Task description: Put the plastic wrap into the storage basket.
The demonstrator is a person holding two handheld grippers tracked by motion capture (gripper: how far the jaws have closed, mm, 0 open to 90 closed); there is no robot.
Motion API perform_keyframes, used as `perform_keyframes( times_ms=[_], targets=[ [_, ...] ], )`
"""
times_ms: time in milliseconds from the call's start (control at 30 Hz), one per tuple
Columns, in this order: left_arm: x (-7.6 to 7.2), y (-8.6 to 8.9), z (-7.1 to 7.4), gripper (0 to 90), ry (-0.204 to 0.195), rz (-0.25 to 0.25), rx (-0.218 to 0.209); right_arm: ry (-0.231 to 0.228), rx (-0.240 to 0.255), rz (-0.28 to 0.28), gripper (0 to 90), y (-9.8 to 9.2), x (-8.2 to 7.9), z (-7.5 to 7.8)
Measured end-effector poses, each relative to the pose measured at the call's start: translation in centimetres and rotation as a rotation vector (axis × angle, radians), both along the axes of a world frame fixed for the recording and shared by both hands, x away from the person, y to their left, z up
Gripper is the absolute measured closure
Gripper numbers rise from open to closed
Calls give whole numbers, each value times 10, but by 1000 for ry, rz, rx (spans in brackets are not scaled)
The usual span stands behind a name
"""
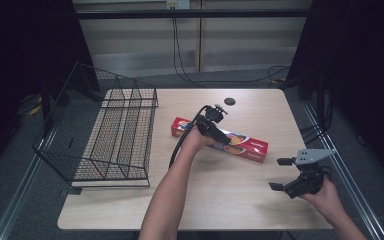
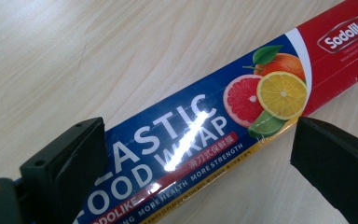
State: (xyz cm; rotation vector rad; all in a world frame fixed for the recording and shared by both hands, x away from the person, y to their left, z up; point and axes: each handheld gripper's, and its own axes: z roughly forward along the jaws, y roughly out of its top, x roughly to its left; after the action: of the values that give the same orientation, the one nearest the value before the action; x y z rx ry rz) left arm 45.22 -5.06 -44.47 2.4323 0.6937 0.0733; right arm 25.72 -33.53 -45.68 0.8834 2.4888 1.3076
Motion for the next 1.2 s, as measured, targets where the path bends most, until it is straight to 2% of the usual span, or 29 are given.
perform_keyframes(
  times_ms=[67,100,167,233,367,433,600,767,900,1000,1067,1200],
  targets=[
    [0,-1,-1,36,-10,4,9,-1,2,1,35,0,0,0],
    [-1,-3,-1,35,-29,14,23,0,0,0,35,0,0,0],
    [-1,-3,-2,35,-44,-2,31,1,0,5,35,0,0,-1],
    [-2,-3,-1,44,-41,5,35,-3,-5,1,35,0,0,-1],
    [-4,-2,0,70,-42,-40,49,0,5,-1,35,-1,0,0],
    [-5,-2,0,85,-33,-46,34,0,5,4,35,-1,0,0],
    [-7,0,-1,94,-55,-73,25,2,2,5,35,0,0,-1],
    [-3,-1,-2,74,-58,-63,17,5,12,1,35,0,0,0],
    [-1,-5,-4,34,-77,-49,44,4,6,5,35,0,0,-1],
    [-1,-5,-5,28,-72,-50,28,4,9,7,35,0,0,-1],
    [2,-4,-4,28,-62,-73,34,6,15,8,35,0,1,-1],
    [4,-2,-4,30,-51,-83,20,10,18,5,35,1,1,-1]
  ],
)
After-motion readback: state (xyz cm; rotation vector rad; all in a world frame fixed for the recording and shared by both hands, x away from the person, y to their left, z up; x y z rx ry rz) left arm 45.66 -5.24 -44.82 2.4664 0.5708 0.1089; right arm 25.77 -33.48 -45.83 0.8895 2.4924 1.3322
